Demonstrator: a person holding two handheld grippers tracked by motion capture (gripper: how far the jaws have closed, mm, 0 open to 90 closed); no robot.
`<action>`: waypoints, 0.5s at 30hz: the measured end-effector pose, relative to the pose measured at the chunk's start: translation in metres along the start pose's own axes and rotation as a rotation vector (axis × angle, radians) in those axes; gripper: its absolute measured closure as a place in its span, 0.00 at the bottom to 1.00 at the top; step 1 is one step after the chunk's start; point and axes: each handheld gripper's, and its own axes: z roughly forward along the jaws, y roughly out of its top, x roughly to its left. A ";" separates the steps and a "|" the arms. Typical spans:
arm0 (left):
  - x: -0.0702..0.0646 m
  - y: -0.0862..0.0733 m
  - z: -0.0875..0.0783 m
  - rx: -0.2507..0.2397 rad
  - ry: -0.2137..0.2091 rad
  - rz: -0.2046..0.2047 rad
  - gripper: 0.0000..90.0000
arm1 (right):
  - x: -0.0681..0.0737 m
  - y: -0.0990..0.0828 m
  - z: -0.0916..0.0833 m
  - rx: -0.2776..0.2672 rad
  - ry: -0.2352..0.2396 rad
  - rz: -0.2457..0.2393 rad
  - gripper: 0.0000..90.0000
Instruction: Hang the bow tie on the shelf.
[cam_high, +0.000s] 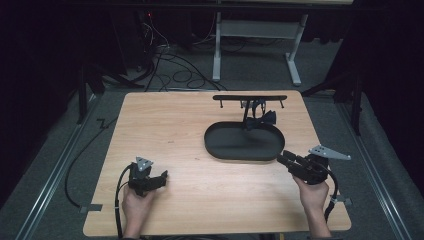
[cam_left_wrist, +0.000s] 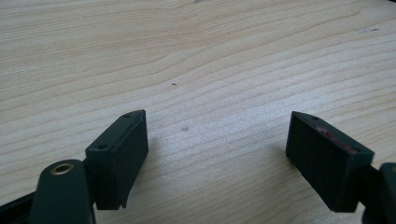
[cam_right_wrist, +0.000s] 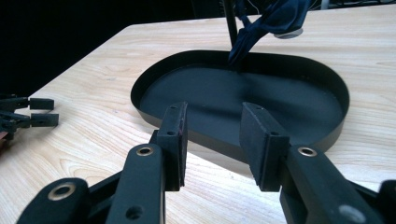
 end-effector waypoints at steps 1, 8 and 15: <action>0.000 0.000 0.000 0.000 0.000 0.000 0.24 | 0.000 -0.001 0.001 0.002 0.003 0.002 0.71; 0.000 0.000 0.000 0.000 0.000 0.000 0.24 | 0.002 -0.003 0.005 0.008 0.015 0.010 0.71; 0.000 0.000 0.000 0.000 0.000 0.001 0.24 | 0.004 -0.009 0.013 0.031 0.037 0.010 0.70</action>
